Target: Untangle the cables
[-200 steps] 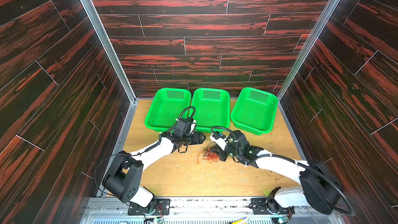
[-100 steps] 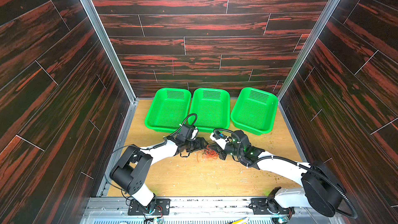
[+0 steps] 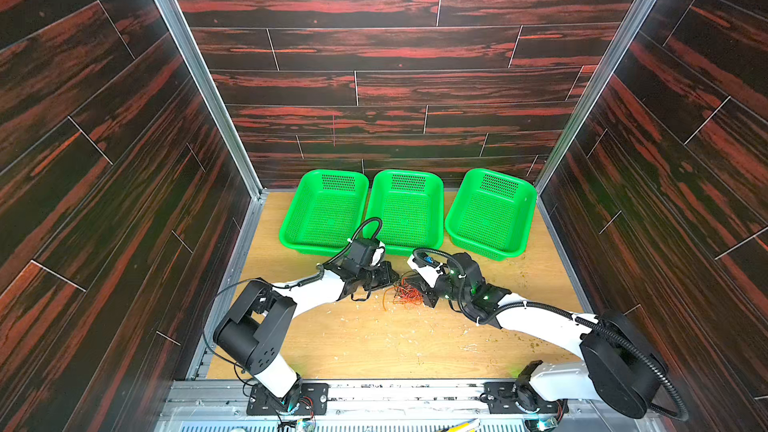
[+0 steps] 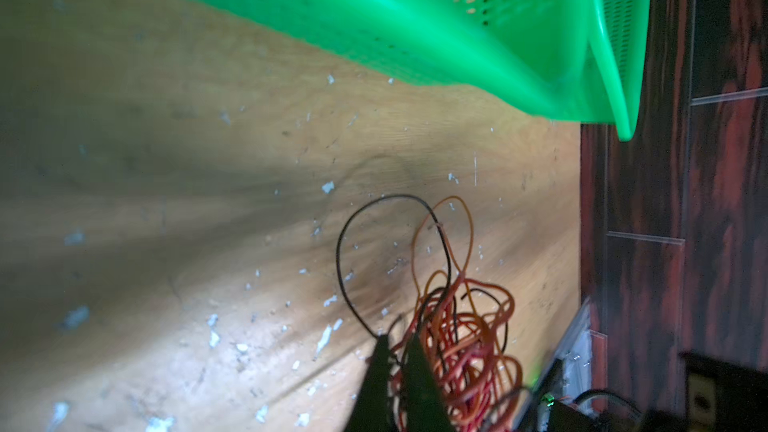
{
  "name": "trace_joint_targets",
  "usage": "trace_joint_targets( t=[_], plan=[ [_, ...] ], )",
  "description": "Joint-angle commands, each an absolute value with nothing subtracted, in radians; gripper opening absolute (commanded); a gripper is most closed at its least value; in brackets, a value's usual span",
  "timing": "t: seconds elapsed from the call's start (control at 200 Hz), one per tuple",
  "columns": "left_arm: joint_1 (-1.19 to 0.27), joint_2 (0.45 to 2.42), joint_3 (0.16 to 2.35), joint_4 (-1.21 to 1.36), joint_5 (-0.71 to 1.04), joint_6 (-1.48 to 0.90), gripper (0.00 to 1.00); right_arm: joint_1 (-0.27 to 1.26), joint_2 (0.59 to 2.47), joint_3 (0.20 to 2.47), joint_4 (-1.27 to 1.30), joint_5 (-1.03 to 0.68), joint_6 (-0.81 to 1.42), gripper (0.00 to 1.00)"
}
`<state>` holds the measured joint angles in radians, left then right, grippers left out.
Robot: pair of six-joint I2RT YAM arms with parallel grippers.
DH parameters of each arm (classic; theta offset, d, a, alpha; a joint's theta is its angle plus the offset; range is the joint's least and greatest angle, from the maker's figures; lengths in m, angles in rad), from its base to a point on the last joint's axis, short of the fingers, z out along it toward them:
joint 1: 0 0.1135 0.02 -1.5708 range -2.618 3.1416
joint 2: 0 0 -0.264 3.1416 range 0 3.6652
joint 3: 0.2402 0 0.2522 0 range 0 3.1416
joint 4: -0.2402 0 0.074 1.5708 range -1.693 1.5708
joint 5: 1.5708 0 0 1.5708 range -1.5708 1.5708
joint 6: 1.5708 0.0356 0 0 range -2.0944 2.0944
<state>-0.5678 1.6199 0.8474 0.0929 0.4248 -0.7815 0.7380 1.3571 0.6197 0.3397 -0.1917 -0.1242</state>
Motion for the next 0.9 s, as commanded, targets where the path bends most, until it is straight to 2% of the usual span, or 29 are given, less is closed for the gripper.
trace_joint_targets(
  t=[0.0,0.14,0.767,0.852,0.897],
  plan=[
    [-0.559,1.542,0.855,0.058,0.397,-0.736,0.0,0.718,1.284,0.605,0.329,-0.158,-0.092,0.0],
    [-0.532,1.482,0.841,0.008,0.379,-0.683,0.0,0.694,1.253,0.59,0.27,-0.174,-0.097,0.0],
    [-0.373,1.206,0.827,-0.182,0.155,-0.569,0.0,0.608,1.197,0.564,0.083,-0.034,-0.048,0.0],
    [-0.372,1.204,0.837,-0.172,0.186,-0.553,0.0,0.601,1.186,0.566,0.084,-0.055,-0.053,0.0],
    [-0.372,1.221,0.839,-0.139,0.279,-0.519,0.0,0.6,1.183,0.566,0.098,-0.089,-0.055,0.0]
  ],
)
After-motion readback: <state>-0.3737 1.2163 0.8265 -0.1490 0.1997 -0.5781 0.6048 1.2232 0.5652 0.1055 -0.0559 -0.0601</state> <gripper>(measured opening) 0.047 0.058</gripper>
